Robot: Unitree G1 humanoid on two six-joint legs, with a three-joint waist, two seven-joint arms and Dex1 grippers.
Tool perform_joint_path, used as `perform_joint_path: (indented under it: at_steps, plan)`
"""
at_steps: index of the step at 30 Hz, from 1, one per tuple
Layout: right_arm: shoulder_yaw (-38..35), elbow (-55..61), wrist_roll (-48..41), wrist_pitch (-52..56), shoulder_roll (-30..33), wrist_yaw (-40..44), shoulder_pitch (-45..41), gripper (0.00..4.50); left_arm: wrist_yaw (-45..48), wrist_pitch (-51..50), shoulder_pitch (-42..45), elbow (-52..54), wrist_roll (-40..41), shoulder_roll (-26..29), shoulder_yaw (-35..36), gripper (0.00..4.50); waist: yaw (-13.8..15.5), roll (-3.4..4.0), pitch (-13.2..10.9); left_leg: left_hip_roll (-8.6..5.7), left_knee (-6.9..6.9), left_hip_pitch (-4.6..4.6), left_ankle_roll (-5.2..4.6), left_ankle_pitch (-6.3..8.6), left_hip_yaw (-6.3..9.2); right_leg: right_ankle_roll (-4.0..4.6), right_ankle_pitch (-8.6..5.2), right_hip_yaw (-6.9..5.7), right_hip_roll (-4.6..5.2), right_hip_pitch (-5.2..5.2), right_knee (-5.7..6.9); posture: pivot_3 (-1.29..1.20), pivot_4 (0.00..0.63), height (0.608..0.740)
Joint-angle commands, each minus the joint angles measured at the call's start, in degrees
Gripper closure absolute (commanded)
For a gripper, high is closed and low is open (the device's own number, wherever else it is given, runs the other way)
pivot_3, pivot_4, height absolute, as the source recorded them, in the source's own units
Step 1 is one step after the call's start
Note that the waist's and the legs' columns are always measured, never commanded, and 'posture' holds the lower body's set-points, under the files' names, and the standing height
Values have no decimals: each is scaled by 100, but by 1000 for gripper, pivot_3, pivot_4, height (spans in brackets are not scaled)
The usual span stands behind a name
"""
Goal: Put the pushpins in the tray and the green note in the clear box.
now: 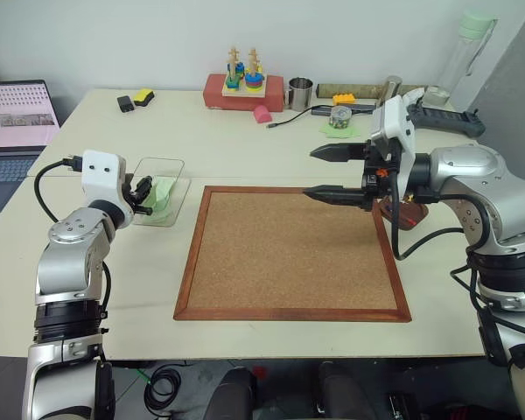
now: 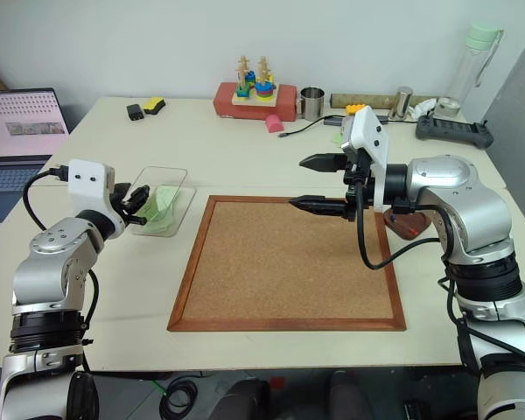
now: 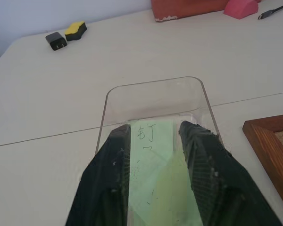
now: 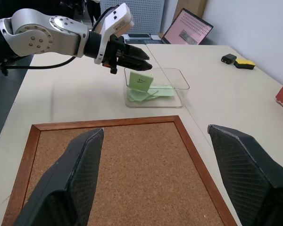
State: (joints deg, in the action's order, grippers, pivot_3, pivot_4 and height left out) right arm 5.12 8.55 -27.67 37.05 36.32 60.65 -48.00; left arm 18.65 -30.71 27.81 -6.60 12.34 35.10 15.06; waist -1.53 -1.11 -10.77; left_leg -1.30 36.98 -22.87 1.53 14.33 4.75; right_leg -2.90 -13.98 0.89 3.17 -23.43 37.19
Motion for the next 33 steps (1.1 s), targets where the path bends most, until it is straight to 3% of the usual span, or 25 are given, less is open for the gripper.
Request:
perform_joint_path:
  at_steps: [1,6,11,17,20,26,33]
  plan:
    - [-129,107,-13,-44,63,-43,-21,814,53,2,19,375,-9,166,103,1781,0,0,0,0,0,0,0,0,1,0,0,0,0,0,0,0,150,740]
    - [-105,81,16,-75,80,-25,-30,814,177,-22,-53,525,-40,280,68,766,0,0,0,0,0,1,0,0,0,0,0,1,0,0,1,0,150,740]
    - [-121,44,102,-127,154,-62,44,814,604,-31,-320,793,-78,691,-27,55,-10,0,0,0,0,0,0,0,-2,0,0,3,0,-2,2,0,150,740]
    - [-224,40,126,-142,346,-7,191,814,1350,112,-585,1151,85,1205,23,55,-10,0,0,1,0,0,0,0,-4,0,0,3,0,-2,2,0,150,740]
    - [-341,159,111,-244,656,222,451,814,2197,251,-1022,1302,93,1855,20,55,-13,-3,-1,1,0,1,-1,0,-6,1,0,5,0,-2,4,0,150,740]
    - [-721,280,202,-462,1624,646,1285,814,3824,680,-2051,1398,570,2755,668,55,-14,1,-3,5,-6,-1,-3,2,-16,2,-2,8,1,-7,-6,0,150,740]
    - [-1278,21,340,-841,2716,1177,2457,814,4524,843,-2342,939,691,3148,1142,55,-3,3,-4,8,-2,3,-4,2,-35,5,-5,-2,-2,2,-6,0,150,740]
